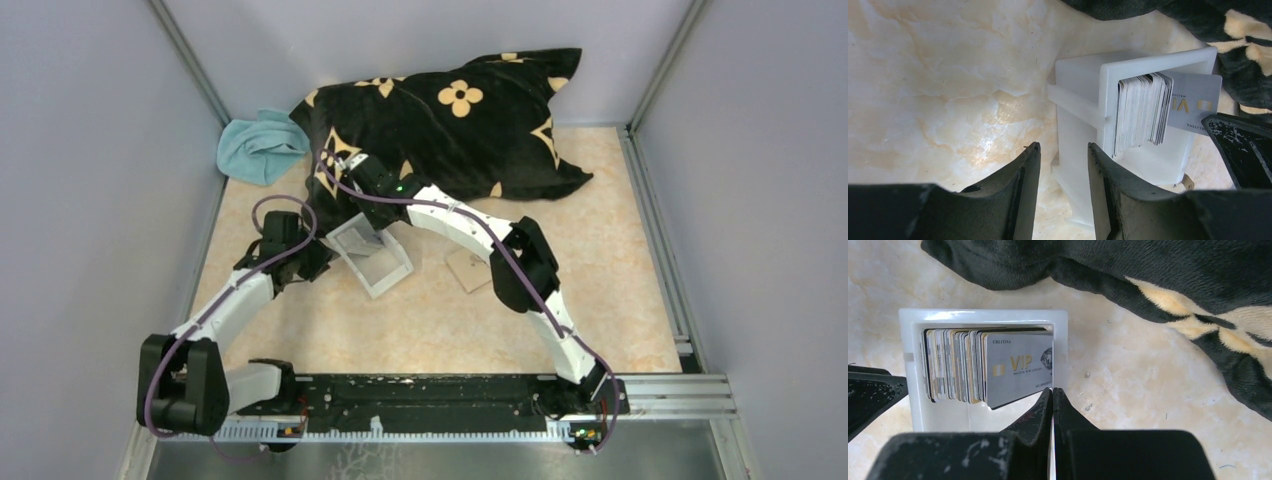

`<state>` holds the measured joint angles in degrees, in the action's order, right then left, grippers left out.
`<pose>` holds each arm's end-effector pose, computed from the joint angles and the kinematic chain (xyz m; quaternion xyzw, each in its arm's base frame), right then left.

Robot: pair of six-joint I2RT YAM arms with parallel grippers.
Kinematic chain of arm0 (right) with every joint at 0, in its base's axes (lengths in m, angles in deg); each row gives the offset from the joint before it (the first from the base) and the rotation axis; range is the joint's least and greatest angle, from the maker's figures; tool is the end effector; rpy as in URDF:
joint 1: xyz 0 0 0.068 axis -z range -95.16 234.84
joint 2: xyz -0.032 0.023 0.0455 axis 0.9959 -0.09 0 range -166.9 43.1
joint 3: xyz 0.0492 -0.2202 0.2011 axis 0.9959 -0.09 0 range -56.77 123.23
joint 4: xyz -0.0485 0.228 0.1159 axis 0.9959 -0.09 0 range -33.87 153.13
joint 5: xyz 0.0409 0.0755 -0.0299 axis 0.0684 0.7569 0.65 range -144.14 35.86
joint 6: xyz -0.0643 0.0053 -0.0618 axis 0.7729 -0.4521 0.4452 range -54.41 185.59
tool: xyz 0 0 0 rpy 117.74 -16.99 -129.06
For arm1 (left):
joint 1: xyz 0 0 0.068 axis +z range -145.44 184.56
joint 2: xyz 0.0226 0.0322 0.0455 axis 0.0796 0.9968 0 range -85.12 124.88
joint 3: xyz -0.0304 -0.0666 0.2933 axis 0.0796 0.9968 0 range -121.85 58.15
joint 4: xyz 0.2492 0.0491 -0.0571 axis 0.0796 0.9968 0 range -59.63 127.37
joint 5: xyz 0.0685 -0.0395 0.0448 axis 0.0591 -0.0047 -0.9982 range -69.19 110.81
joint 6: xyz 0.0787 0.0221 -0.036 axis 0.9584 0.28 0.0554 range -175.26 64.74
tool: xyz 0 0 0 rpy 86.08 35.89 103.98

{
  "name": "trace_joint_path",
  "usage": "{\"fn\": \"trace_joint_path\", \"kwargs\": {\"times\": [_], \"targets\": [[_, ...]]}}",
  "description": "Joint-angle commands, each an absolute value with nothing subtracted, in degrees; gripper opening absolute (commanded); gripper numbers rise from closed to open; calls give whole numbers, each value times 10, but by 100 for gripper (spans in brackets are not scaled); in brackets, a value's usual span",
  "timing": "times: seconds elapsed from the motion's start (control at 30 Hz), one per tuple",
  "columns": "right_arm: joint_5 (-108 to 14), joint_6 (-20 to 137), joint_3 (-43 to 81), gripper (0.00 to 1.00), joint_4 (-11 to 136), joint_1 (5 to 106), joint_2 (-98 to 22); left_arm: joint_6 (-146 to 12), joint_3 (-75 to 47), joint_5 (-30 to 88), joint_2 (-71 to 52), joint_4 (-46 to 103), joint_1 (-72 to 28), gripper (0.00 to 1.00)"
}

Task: Put the credit cards into the card holder
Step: Pick up the credit card from the storage box.

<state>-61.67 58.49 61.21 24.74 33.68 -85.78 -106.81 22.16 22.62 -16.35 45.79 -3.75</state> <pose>0.3563 0.4259 0.2395 -0.3298 0.8758 0.1152 0.3331 0.2502 -0.0392 0.1919 -0.3389 0.8704 -0.1907 0.3018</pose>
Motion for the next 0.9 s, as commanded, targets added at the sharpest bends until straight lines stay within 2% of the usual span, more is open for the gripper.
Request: {"fn": "trace_joint_path", "kwargs": {"times": [0.0, 0.23, 0.4, 0.67, 0.87], "targets": [[-646, 603, 602, 0, 289, 334, -785, -1036, 201, 200, -200, 485, -35, 47], [-644, 604, 572, 0, 306, 335, -733, -1002, 192, 205, -247, 470, -35, 49], [-601, 591, 553, 0, 294, 349, -692, -964, 194, 247, -272, 418, -36, 52], [-464, 547, 486, 0, 262, 407, -598, -906, 229, 448, -285, 217, -36, 63], [-346, 511, 407, 0, 269, 445, -538, -894, 230, 581, -257, 120, -36, 71]]}}
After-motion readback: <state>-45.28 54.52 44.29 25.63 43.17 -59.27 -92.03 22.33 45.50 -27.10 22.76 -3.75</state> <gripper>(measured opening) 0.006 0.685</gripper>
